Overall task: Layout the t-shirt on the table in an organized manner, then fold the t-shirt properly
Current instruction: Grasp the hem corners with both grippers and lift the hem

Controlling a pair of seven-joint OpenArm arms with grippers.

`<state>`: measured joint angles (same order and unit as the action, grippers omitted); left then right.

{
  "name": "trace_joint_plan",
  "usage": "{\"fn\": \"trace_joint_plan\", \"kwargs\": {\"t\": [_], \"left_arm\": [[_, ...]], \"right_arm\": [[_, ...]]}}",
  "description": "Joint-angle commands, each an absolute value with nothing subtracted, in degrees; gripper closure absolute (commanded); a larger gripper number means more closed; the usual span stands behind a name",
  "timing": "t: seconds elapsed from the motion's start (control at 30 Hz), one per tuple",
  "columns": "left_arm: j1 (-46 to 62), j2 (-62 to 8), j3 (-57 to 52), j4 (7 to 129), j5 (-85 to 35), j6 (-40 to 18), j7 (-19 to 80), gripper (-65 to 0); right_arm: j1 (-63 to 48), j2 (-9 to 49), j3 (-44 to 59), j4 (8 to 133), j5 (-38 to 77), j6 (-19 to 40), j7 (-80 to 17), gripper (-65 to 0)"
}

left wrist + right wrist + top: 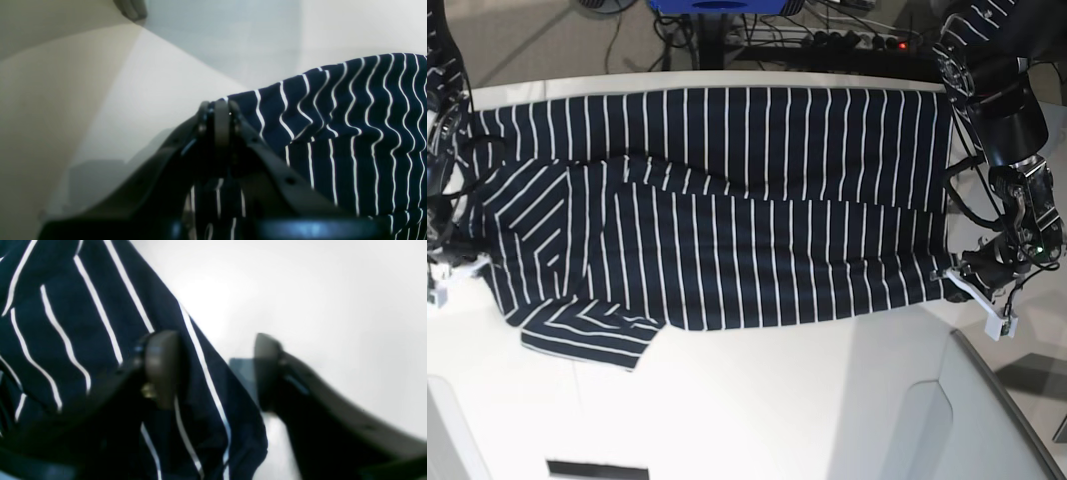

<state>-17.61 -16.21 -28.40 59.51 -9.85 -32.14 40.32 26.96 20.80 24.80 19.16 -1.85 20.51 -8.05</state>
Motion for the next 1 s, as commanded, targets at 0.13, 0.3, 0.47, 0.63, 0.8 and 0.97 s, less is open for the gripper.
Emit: {"fn": "trace_joint_plan", "kwargs": {"t": [0.13,0.3,0.47,0.63,0.8,0.97], "left_arm": [[-18.9,-17.1,-28.5,60.4,-10.6,-32.3,39.2,0.0],[-19.1,-17.1,-28.5,60.4,-10.5,-32.3,39.2,0.0],[-18.9,-17.1,-28.5,60.4,-10.5,-32.3,39.2,0.0],[-18.9,-17.1,-28.5,60.4,-10.2,-32.3,39.2,0.0],[-18.9,-17.1,-28.5,60.4,-10.1,-32.3,39.2,0.0],[-18.9,-17.1,-28.5,60.4,-10.1,-32.3,39.2,0.0]], "right_arm": [[28.0,21.2,24.9,20.2,-1.9,21.5,-10.2,-1.1],[25.8,20.5,24.9,31.0,1.4,25.3,-18.0,0.0],[19.8,19.9,24.9,47.6,7.5,26.2,-29.1,0.0],[13.7,18.3,24.9,61.5,12.0,26.2,-39.1,0.0],[7.3,16.4,24.9,73.8,15.3,26.2,-46.4,0.0],[2.1,14.3,24.9,80.8,16.8,26.0,-51.4,0.0]]}}
